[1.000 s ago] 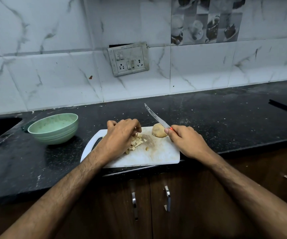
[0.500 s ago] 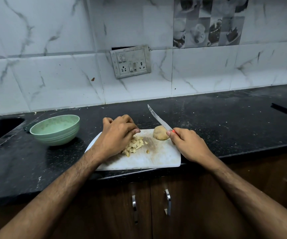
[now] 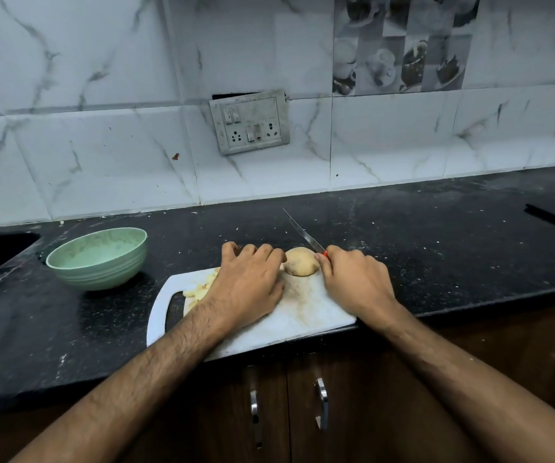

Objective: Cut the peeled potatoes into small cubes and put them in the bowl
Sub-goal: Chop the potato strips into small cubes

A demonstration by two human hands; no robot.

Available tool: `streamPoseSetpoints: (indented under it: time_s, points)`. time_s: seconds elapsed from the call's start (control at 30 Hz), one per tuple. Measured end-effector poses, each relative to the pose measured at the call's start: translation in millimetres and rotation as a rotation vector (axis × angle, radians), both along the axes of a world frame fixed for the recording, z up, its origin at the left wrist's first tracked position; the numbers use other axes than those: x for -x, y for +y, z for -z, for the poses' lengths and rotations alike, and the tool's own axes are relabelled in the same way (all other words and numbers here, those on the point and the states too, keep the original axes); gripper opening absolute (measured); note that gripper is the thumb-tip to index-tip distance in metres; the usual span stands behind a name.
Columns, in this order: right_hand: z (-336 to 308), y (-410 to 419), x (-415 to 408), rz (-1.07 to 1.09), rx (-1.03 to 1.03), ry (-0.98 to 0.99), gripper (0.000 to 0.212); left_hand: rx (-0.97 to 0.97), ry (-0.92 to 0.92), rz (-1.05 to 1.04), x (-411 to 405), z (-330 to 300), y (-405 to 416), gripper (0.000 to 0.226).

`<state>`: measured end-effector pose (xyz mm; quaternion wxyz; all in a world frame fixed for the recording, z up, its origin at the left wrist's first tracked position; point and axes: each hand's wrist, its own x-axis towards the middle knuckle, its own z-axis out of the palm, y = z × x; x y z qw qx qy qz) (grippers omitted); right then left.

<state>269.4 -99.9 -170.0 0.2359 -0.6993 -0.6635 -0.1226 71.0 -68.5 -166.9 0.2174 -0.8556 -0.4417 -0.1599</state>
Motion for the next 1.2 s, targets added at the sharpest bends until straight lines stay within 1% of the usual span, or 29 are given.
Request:
streamPoseSetpoints:
  time_s: [0.1, 0.17, 0.23, 0.33, 0.4, 0.57, 0.63, 0.83, 0.93, 1.07, 1.2]
  points:
    - [1, 0, 1, 0.005, -0.023, -0.024, 0.037, -0.003, -0.006, 0.005, 4, -2, 4, 0.031]
    - [3, -2, 1, 0.023, -0.034, -0.035, 0.038, 0.004, -0.013, 0.003, 2, -4, 6, 0.036]
    - [2, -1, 1, 0.04, -0.032, -0.042, 0.038, 0.0, -0.038, -0.004, -4, -7, 8, 0.046]
    - [2, 2, 3, 0.044, -0.027, -0.037, 0.037, -0.039, -0.046, 0.005, -13, -11, 15, 0.048]
    - [2, 6, 3, 0.044, -0.03, -0.043, 0.036, -0.014, -0.05, 0.02, -16, -14, 23, 0.049]
    - [0, 18, 3, 0.038, -0.027, -0.029, 0.038, 0.098, -0.129, 0.092, -21, -13, 39, 0.046]
    - [-1, 22, 4, 0.032, -0.03, -0.028, 0.038, 0.109, -0.1, 0.093, -25, -13, 43, 0.047]
    - [-3, 32, 4, 0.006, -0.031, -0.021, 0.04, 0.142, 0.015, 0.115, -34, -14, 52, 0.059]
    - [-5, 38, 4, 0.016, -0.026, -0.011, 0.041, 0.176, 0.074, 0.122, -39, -15, 56, 0.057]
    - [-1, 40, 2, 0.02, -0.045, 0.039, 0.041, 0.235, 0.054, 0.133, -42, -19, 60, 0.053]
    - [-1, 40, 0, 0.044, -0.097, 0.119, 0.043, 0.275, -0.029, 0.237, -35, -22, 52, 0.052]
